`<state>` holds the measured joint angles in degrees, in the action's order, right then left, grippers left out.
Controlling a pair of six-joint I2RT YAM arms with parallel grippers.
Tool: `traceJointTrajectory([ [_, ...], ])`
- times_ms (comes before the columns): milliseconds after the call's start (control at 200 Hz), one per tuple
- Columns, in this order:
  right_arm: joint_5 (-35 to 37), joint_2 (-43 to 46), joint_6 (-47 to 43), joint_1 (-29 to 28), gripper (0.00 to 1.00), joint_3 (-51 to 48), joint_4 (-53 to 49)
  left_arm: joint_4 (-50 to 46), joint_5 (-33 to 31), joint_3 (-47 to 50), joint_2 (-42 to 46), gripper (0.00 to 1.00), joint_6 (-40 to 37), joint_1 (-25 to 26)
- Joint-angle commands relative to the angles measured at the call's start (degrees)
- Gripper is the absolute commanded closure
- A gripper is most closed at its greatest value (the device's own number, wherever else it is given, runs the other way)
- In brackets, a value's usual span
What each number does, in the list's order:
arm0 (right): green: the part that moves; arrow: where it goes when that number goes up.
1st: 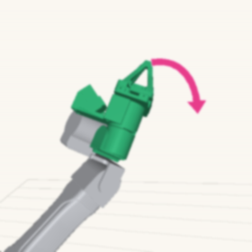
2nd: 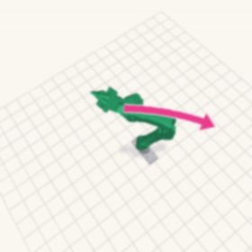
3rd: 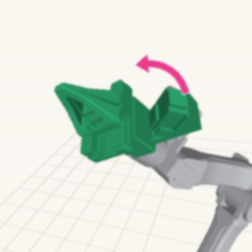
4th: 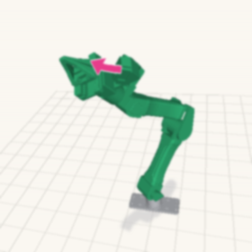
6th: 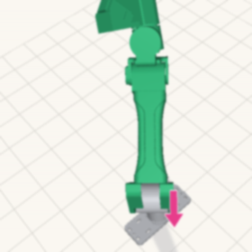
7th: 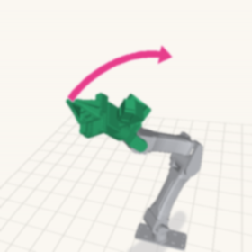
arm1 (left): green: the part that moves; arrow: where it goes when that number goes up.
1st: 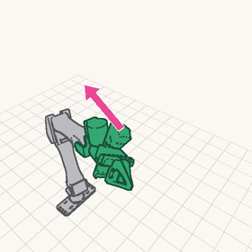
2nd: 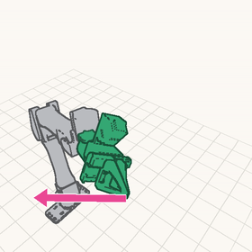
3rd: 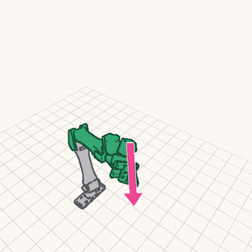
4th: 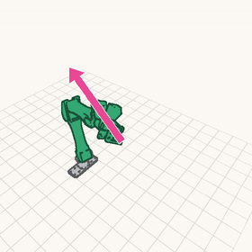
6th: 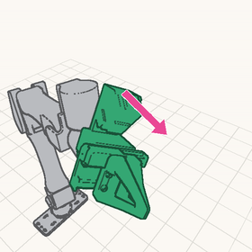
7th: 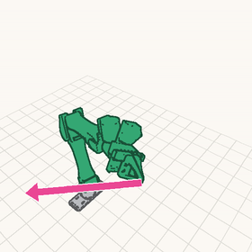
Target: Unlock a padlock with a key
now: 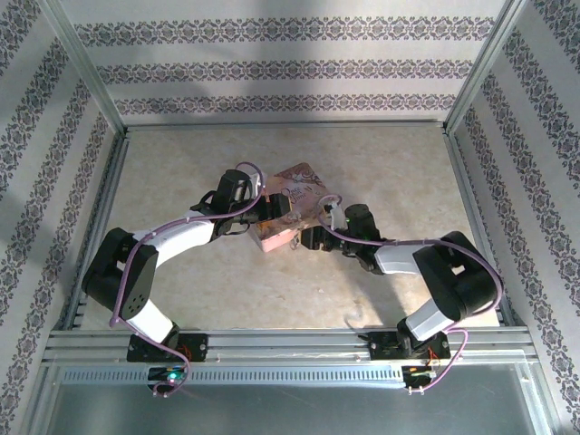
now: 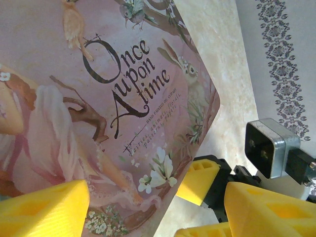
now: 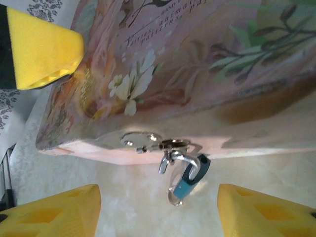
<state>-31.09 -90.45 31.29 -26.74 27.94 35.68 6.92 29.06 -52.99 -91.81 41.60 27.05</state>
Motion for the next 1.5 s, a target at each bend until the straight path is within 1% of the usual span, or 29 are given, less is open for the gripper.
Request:
traceJointTrajectory([
  [0,-1.7,-2.2,0.2,0.5,0.38,1.6,6.0,-9.2,-0.3,2.1,-1.4,0.27,0.2,0.8],
  [195,-2.5,-6.1,1.7,0.7,0.41,2.2,10.5,-9.6,-0.3,2.1,-1.3,0.27,0.1,0.7],
  [555,-4.5,-8.5,2.5,0.6,0.44,2.7,12.1,-9.8,-0.2,1.9,-1.4,0.27,0.0,0.6],
  [1174,-5.2,-6.3,3.8,0.4,0.56,0.2,12.6,-10.3,-0.4,1.7,-1.4,0.27,-0.2,0.5],
  [1494,-5.0,-5.9,4.0,0.4,0.66,-0.5,12.0,-10.7,-0.4,1.5,-1.5,0.27,-0.4,0.4],
])
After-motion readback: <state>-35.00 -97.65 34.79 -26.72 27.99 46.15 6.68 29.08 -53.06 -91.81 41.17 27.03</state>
